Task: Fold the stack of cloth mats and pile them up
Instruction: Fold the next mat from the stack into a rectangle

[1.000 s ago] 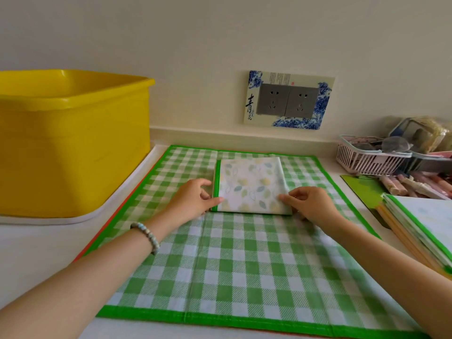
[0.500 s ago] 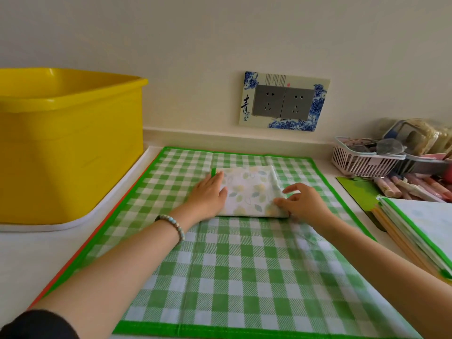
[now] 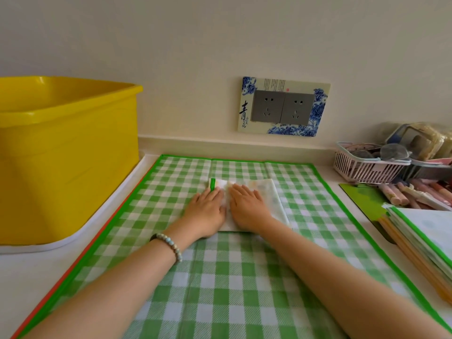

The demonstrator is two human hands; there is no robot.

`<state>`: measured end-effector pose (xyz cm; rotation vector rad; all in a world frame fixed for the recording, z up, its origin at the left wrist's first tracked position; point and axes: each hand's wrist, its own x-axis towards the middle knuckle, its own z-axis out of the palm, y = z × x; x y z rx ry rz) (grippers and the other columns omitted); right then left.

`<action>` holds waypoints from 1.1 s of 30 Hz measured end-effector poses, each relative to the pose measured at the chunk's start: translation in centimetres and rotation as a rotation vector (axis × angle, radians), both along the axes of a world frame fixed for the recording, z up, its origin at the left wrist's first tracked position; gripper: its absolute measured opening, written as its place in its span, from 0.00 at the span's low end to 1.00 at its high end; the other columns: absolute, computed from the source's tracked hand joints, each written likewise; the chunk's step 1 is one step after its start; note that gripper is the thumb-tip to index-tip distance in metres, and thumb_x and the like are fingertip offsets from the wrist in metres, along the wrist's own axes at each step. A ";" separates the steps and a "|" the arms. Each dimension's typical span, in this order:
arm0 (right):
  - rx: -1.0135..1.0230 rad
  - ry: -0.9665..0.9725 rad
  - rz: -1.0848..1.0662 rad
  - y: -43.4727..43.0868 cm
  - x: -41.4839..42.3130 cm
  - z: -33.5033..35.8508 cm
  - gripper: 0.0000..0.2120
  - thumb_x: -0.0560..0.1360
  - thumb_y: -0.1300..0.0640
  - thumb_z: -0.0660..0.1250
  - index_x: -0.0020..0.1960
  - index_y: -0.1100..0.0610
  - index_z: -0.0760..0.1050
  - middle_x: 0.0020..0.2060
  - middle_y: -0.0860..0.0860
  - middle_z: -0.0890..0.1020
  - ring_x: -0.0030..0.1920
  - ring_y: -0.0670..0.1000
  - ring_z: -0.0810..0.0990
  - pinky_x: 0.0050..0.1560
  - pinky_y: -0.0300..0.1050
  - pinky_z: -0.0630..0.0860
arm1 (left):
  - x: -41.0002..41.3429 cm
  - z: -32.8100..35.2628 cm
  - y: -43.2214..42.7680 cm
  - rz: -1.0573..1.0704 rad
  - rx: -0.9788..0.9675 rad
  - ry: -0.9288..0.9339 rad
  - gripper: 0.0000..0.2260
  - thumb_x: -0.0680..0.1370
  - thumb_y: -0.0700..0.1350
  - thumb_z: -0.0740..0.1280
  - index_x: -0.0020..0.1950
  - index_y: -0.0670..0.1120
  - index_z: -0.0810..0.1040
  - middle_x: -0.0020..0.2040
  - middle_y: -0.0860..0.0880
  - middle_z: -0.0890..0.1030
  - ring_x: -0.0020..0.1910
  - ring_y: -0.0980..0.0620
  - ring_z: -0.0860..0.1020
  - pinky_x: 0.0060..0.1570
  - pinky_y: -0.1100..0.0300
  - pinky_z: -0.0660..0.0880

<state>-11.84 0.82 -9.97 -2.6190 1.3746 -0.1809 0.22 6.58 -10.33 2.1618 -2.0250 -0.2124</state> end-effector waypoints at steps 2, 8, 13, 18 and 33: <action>0.005 -0.020 0.018 -0.3 -0.7 -0.3 0.25 0.82 0.50 0.43 0.77 0.54 0.48 0.77 0.49 0.49 0.76 0.48 0.46 0.74 0.46 0.41 | 0.0 0.1 0.1 0.000 0.003 0.001 0.24 0.83 0.51 0.44 0.78 0.47 0.46 0.78 0.51 0.45 0.77 0.52 0.44 0.74 0.54 0.43; 0.008 0.041 -0.062 -1.4 -5.4 -0.1 0.32 0.79 0.38 0.43 0.77 0.54 0.45 0.77 0.49 0.47 0.76 0.47 0.44 0.74 0.45 0.41 | 0.1 0.7 0.3 -0.019 0.004 0.006 0.24 0.83 0.52 0.45 0.78 0.47 0.47 0.78 0.51 0.46 0.77 0.53 0.46 0.74 0.55 0.45; 0.040 0.049 -0.090 -1.5 -6.7 0.0 0.34 0.78 0.36 0.44 0.77 0.54 0.43 0.77 0.49 0.44 0.76 0.47 0.42 0.75 0.45 0.40 | 0.0 2.0 -1.4 0.028 0.023 -0.027 0.24 0.82 0.56 0.48 0.73 0.43 0.62 0.73 0.46 0.62 0.70 0.48 0.62 0.67 0.53 0.61; 0.038 0.048 -0.086 -1.3 -6.6 0.0 0.34 0.79 0.37 0.44 0.77 0.55 0.42 0.77 0.49 0.43 0.76 0.47 0.41 0.74 0.45 0.40 | 0.2 2.1 -4.1 0.044 -0.077 0.046 0.21 0.83 0.50 0.48 0.74 0.43 0.58 0.75 0.45 0.60 0.72 0.47 0.60 0.70 0.51 0.59; -0.003 0.004 0.043 -4.6 0.2 0.7 0.24 0.83 0.52 0.44 0.77 0.56 0.49 0.77 0.50 0.52 0.76 0.49 0.47 0.74 0.49 0.41 | 0.8 -0.4 -5.4 0.050 0.016 -0.021 0.24 0.83 0.53 0.41 0.78 0.48 0.44 0.78 0.51 0.42 0.77 0.51 0.42 0.74 0.51 0.41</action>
